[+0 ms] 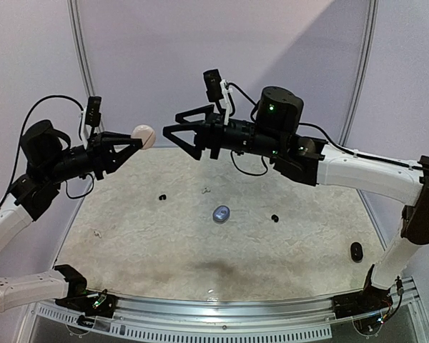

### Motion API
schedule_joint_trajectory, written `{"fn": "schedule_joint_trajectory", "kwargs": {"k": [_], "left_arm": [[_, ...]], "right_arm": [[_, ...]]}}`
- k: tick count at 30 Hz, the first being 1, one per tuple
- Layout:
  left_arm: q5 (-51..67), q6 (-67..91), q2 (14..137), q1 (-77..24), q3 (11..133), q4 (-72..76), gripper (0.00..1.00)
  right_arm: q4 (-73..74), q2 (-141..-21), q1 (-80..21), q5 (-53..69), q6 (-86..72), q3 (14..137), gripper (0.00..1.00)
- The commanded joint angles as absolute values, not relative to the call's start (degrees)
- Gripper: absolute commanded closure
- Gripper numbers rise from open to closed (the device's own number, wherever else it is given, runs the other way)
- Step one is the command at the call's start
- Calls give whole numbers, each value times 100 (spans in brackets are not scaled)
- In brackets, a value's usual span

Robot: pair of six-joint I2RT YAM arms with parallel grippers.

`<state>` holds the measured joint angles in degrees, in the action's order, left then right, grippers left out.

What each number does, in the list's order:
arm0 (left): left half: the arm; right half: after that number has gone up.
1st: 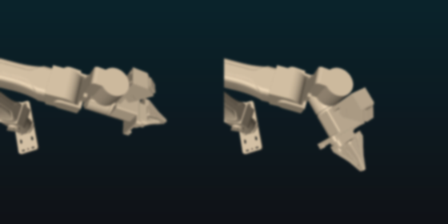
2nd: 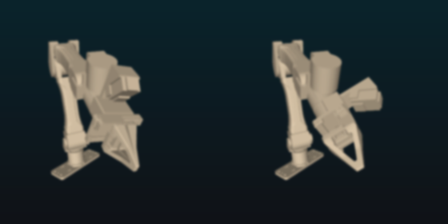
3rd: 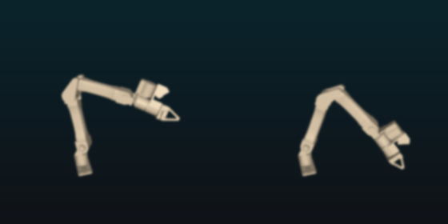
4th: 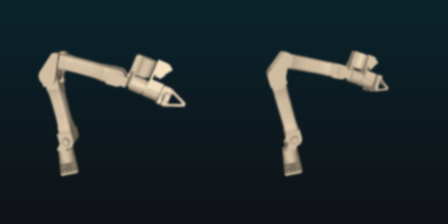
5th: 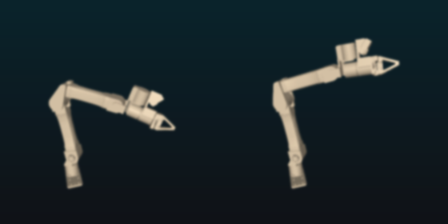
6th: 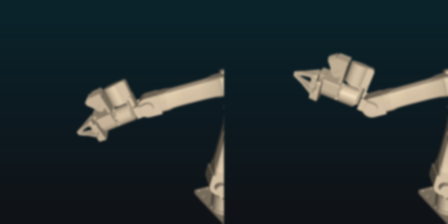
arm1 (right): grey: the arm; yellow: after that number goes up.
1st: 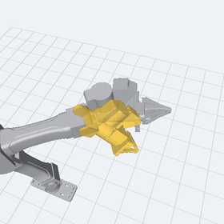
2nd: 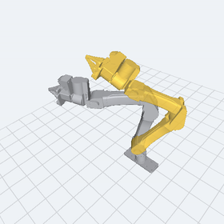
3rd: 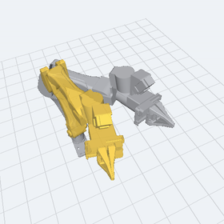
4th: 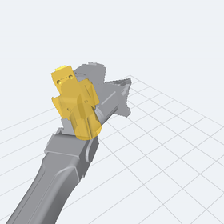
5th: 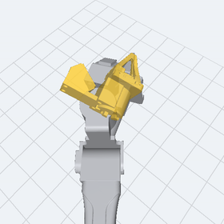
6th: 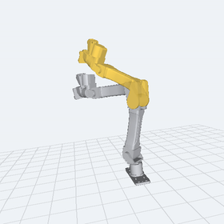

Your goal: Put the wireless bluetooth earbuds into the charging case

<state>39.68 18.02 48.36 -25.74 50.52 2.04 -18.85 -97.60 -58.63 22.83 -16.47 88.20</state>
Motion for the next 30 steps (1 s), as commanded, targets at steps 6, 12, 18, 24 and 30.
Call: {"fn": "schedule_joint_trajectory", "kwargs": {"k": [6, 12, 18, 24, 30], "left_arm": [[3555, 3835, 4394, -2507, 4563, 2324, 100], [3441, 4168, 4246, -2506, 4365, 2484, 100], [3459, 4464, 4392, -2585, 4333, 2877, 100], [3436, 4465, 4434, -2662, 4320, 2965, 100], [3431, 4435, 4468, -2708, 4298, 2970, 100]], "right_arm": [[-2487, -10675, -6237, 2151, -2797, 9968, 18], [-2608, -10928, -6339, 2156, -2990, 10268, 35], [-2437, -11210, -6476, 2123, -3019, 10617, 46], [-2228, -11173, -6477, 2041, -2956, 10685, 54], [-2233, -11312, -6475, 2305, -2979, 10924, 72]]}}
